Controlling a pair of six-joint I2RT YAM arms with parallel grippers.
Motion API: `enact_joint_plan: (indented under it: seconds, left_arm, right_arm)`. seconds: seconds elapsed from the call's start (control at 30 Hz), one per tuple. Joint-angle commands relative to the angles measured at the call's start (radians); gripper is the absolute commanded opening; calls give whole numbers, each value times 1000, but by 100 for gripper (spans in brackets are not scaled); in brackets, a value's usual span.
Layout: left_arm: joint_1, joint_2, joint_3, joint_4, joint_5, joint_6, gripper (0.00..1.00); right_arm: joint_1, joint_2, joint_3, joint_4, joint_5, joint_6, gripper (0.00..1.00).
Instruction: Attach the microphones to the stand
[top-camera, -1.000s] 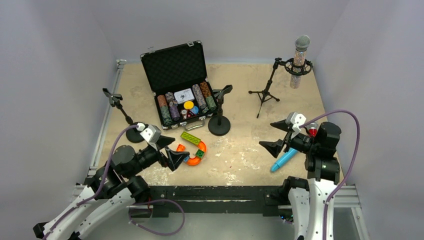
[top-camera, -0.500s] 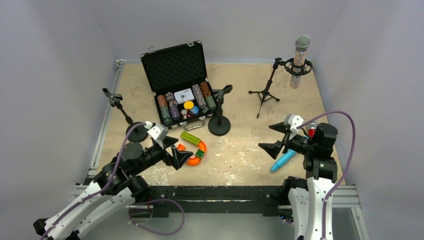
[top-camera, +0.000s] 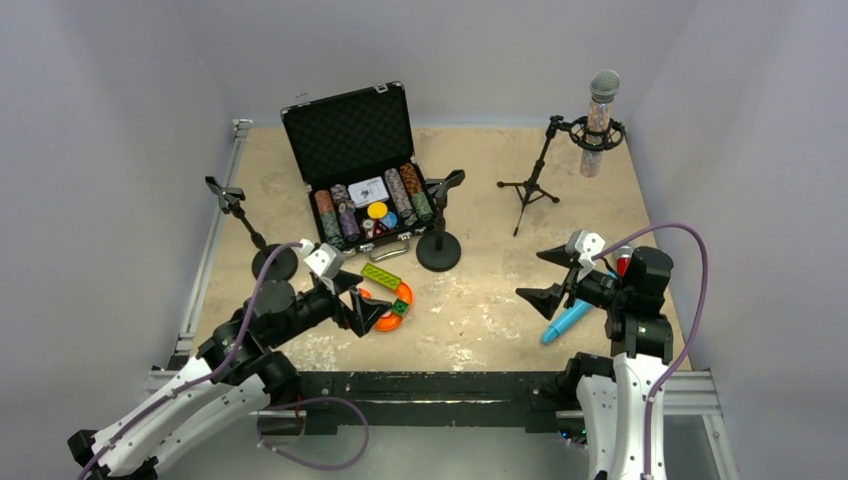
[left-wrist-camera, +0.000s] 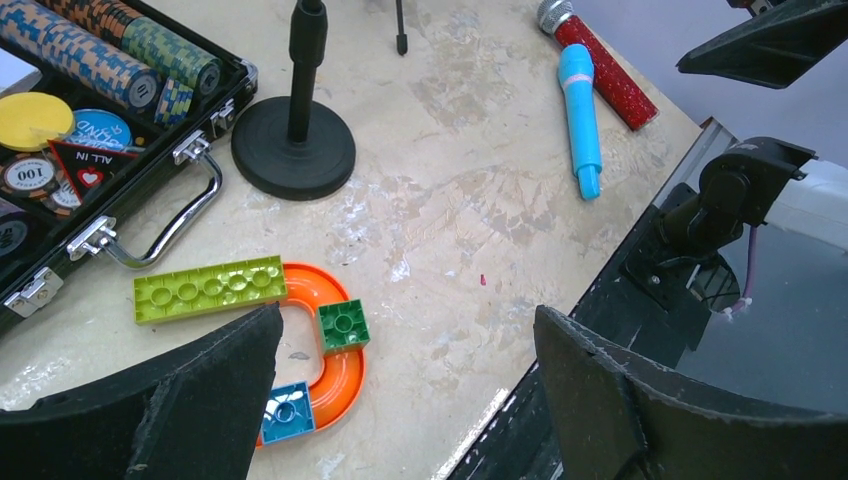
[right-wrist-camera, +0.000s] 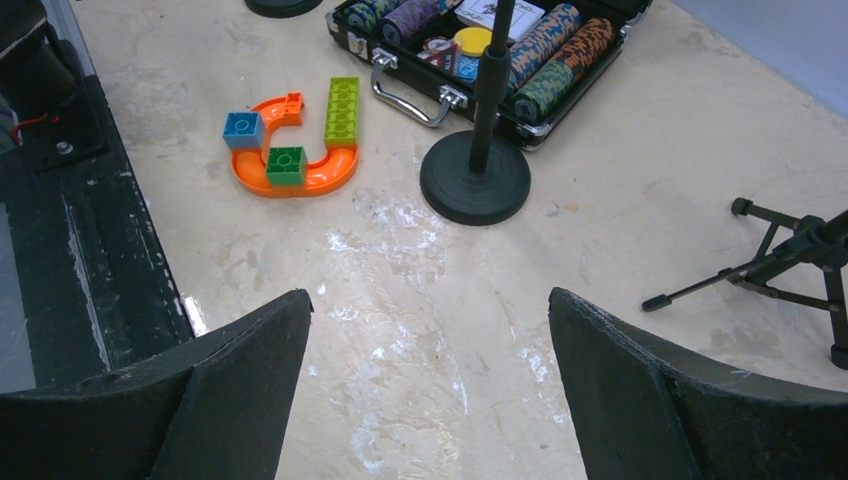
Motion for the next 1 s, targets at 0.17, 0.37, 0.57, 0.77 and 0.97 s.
enact_joint_plan:
  seconds: [0.17,0.37,0.57,0.77,0.97]
  left_arm:
    - [3,51,-16,99,27,-22,99]
    - [3,73,-32,145,27,-20,99]
    - [4,116,-41,204,4,-32,99]
    - [4,207,-20,259,17,-36,99]
    - [4,279,-12,301,45,-24,99]
  right_arm:
    - [-2,18,-10,21,-17,-26,92]
    - [-2,20,-11,21,-20,-27,92]
    - [-2,21,-13,21,-22,-29,92]
    - [-2,21,-12,20,-23,-32,92]
    - [-2,19,-12,17,-22,-36,92]
